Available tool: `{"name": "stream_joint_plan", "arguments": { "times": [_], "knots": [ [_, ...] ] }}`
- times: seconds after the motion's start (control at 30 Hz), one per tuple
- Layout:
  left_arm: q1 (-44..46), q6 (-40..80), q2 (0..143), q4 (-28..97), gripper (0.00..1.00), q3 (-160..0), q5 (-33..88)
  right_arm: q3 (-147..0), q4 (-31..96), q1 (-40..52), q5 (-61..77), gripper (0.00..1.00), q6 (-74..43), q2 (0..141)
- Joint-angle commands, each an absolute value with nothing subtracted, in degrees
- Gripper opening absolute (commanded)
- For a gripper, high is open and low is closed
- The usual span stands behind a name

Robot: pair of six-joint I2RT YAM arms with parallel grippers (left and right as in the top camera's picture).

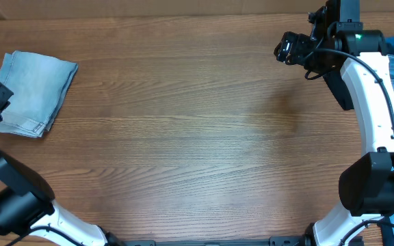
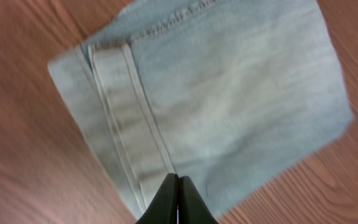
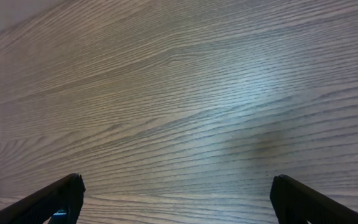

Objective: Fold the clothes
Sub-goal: 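Lower the folded jeans onto the table's left edge with the left gripper, then release the jeans and press them flat with the left gripper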

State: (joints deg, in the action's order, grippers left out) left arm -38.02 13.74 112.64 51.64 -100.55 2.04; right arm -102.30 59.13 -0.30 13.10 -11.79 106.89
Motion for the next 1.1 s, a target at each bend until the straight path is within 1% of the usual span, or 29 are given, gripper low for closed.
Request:
{"name": "stream_joint_plan", "arguments": {
  "times": [0.0,0.13,0.37,0.47,0.57,0.67,0.8,0.97,1.07],
  "knots": [
    [-38.22,7.81,117.54,47.97,0.04,-101.3,-0.23,-102.32,58.85,-0.4,12.86,1.0,-11.73,106.85],
    [-38.11,4.64,122.06,43.92,0.04,-101.3,-0.1,-102.32,58.85,-0.4,12.88,1.0,-11.73,106.85],
    [-37.74,5.26,127.63,44.42,0.04,-101.27,0.21,-102.32,58.83,-0.4,12.88,1.0,-11.73,106.85],
    [-37.71,5.45,129.12,45.89,0.04,-101.27,2.59,-102.32,58.78,-0.4,12.88,1.0,-11.73,106.85],
    [-37.67,8.19,128.95,47.44,0.04,-101.3,4.71,-102.32,58.81,-0.4,12.88,1.0,-11.73,106.85],
    [-37.63,14.04,128.88,49.21,0.04,-101.3,5.72,-102.32,58.78,-0.4,12.88,1.0,-11.73,106.85],
    [-37.28,17.52,128.88,50.17,0.04,-101.32,7.51,-102.32,58.78,-0.4,12.88,1.0,-11.73,106.85],
    [-37.04,17.45,127.35,50.76,0.04,-101.47,7.51,-102.32,58.81,-0.4,12.88,1.0,-11.73,106.85],
    [-36.99,16.71,121.97,50.3,0.04,-101.6,7.6,-102.32,58.81,-0.4,12.86,1.0,-11.73,106.85]
  ]
}}
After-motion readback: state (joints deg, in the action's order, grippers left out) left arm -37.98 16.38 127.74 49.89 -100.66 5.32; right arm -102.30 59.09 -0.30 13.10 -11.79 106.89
